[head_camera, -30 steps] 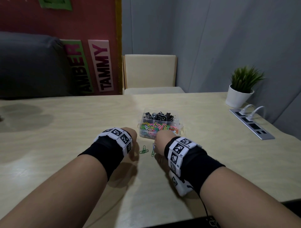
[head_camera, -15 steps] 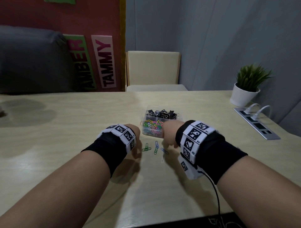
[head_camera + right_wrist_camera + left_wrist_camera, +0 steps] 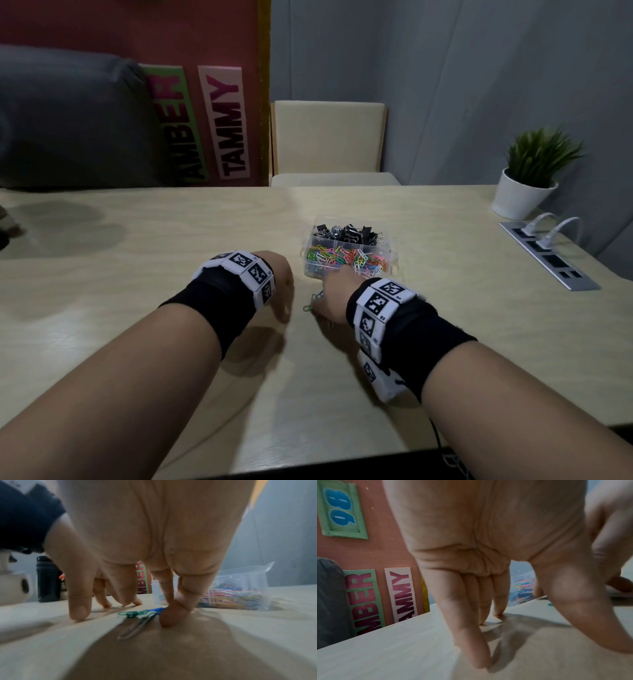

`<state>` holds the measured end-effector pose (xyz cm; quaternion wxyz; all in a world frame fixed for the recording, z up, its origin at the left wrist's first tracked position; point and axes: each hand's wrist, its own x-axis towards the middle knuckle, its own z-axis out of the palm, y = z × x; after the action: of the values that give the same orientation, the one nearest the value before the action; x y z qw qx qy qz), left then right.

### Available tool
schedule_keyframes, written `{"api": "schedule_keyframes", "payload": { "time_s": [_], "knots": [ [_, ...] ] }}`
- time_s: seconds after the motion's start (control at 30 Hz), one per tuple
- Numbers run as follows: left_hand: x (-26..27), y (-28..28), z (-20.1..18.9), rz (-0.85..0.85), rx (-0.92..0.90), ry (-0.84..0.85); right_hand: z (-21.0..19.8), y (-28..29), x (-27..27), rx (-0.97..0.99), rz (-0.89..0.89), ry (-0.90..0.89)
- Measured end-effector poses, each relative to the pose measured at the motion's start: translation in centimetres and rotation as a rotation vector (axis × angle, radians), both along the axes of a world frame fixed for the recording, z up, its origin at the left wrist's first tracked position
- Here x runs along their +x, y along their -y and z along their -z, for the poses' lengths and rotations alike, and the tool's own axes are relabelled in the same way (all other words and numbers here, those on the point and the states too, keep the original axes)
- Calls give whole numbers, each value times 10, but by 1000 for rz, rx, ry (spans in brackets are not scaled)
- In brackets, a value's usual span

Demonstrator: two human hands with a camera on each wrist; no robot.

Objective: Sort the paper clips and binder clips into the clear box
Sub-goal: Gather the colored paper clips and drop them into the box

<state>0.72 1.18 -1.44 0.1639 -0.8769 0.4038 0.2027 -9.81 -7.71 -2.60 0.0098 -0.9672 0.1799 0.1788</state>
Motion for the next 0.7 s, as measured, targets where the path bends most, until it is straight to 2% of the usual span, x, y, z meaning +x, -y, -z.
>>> {"api": "schedule_keyframes", "payload": {
  "time_s": [0.07, 0.27, 0.37, 0.5, 0.63, 0.7],
  "knots": [
    [1, -1, -4, 26, -17, -42, 4, -7, 0, 45, 10, 74],
    [2, -3, 0, 32, -29, -4, 6, -13, -1, 2, -153, 129],
    [3, -2, 1, 36, -19, 14, 8, -1, -3, -23, -157, 83],
    [2, -1, 3, 48, 15, 42, 2, 8, -4, 56, -89, 76],
    [2, 0, 2, 58, 22, 27, -20, 24, -5, 202, 81, 322],
    [2, 2, 2, 55, 26, 19, -35, 35, -5, 204, 169, 478]
  ]
}}
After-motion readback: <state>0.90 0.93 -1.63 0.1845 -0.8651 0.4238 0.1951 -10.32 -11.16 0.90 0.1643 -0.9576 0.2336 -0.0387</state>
